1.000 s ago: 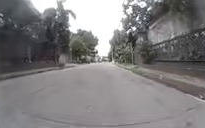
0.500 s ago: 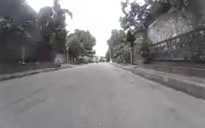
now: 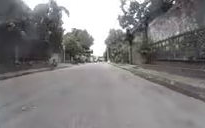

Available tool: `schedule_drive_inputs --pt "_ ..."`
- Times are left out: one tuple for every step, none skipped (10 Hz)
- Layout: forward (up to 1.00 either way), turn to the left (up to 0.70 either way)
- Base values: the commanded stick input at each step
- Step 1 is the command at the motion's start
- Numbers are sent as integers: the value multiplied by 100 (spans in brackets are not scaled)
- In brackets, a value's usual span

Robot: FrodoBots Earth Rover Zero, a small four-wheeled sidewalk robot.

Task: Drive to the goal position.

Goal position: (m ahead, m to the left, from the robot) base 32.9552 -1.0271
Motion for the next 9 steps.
schedule_drive_inputs --pt "85 -4" --pt "85 -15" --pt "85 -26" --pt "85 -26" --pt "85 0" --pt "85 0" --pt "85 -4" --pt "85 -29" --pt "85 -32"
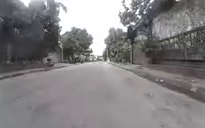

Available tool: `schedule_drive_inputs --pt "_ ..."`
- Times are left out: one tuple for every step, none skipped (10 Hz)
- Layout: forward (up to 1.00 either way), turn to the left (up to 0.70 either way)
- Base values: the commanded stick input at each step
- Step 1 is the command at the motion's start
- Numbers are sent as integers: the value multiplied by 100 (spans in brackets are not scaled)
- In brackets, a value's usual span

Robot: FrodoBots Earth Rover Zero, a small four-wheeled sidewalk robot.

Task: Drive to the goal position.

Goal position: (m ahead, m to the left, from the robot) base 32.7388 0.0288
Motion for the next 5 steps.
schedule_drive_inputs --pt "85 -22" --pt "85 -3" --pt "85 -4" --pt "85 -29" --pt "85 -6"
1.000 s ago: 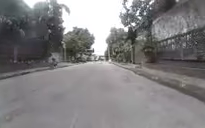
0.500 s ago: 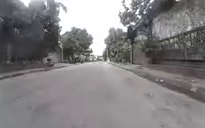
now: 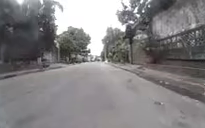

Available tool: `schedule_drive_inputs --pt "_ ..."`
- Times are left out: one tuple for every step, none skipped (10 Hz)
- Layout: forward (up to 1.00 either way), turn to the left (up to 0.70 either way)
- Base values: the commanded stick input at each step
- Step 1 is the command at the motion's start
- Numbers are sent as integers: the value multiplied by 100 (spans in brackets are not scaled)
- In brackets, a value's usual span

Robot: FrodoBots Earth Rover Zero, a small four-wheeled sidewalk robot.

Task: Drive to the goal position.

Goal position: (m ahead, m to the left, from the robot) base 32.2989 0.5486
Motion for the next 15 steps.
schedule_drive_inputs --pt "85 -1" --pt "85 0" --pt "85 0" --pt "85 0" --pt "85 -3" --pt "85 -5" --pt "85 -4" --pt "85 -6" --pt "85 -5" --pt "85 0" --pt "85 0" --pt "85 -4" --pt "85 -8" --pt "85 -33" --pt "85 -7"
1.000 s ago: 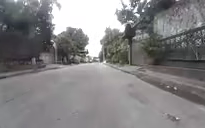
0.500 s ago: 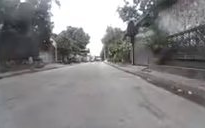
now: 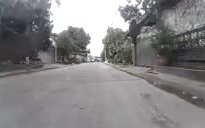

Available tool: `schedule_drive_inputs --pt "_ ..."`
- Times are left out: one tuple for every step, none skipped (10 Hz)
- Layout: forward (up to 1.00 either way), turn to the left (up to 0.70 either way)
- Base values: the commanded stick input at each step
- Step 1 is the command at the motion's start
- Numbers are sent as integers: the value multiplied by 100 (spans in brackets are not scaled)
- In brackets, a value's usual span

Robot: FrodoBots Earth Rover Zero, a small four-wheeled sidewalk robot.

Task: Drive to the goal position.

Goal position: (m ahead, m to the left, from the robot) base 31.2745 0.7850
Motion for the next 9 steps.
schedule_drive_inputs --pt "85 0" --pt "85 0" --pt "85 0" --pt "85 0" --pt "85 0" --pt "85 0" --pt "85 0" --pt "85 0" --pt "85 0"
